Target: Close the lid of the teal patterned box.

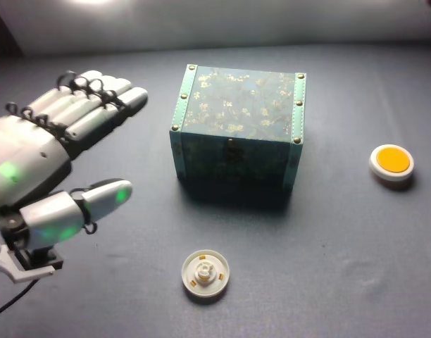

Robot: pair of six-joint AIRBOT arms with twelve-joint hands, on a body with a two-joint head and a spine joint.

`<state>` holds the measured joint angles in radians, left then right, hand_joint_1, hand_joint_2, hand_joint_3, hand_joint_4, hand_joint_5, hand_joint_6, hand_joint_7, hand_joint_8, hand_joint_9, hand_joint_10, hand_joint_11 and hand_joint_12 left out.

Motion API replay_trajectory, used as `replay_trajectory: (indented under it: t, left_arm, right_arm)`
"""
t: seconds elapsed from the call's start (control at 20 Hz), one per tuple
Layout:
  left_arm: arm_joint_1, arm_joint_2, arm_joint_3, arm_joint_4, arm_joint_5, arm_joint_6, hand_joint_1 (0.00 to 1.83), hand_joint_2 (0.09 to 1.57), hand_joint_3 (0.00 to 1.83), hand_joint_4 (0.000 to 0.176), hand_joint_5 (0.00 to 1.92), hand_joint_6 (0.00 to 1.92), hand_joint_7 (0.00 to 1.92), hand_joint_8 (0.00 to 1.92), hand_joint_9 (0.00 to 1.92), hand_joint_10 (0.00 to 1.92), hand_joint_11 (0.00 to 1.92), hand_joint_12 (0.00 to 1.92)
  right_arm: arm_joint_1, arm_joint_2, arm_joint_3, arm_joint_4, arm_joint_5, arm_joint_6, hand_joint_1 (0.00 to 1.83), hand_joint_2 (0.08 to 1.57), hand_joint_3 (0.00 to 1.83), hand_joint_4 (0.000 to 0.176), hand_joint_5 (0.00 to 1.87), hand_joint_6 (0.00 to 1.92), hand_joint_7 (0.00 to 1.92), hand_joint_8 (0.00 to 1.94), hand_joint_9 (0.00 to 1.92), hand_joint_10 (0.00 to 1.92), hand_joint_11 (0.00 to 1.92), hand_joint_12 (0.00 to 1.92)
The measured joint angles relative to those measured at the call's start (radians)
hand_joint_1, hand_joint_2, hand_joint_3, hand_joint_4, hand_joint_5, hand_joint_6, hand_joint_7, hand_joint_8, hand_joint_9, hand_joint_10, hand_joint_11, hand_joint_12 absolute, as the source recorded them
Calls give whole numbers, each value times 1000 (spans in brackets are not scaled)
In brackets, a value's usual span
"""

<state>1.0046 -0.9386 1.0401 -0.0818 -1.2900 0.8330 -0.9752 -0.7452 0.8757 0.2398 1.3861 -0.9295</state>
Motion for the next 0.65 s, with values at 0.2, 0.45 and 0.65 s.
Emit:
replay_trajectory:
  t: [0.2,0.45,0.65]
  left_arm:
    - [40,27,-26,-45,-98,29,12,1322,0,138,0,0,0,0,0,0,0,0]
    - [85,70,-60,-137,-283,80,415,1451,0,106,0,0,0,0,0,0,0,0]
    - [45,84,-69,-90,-312,94,511,1397,17,171,0,0,0,0,17,3,0,187]
  right_arm:
    - [-36,46,-52,14,100,-43,102,1448,0,5,0,0,0,0,0,0,0,2]
    - [-80,79,-89,3,222,-53,204,1483,12,1,0,0,0,0,26,14,0,0]
    - [-63,112,-89,-14,251,-54,215,1406,0,0,0,0,0,0,0,135,0,643]
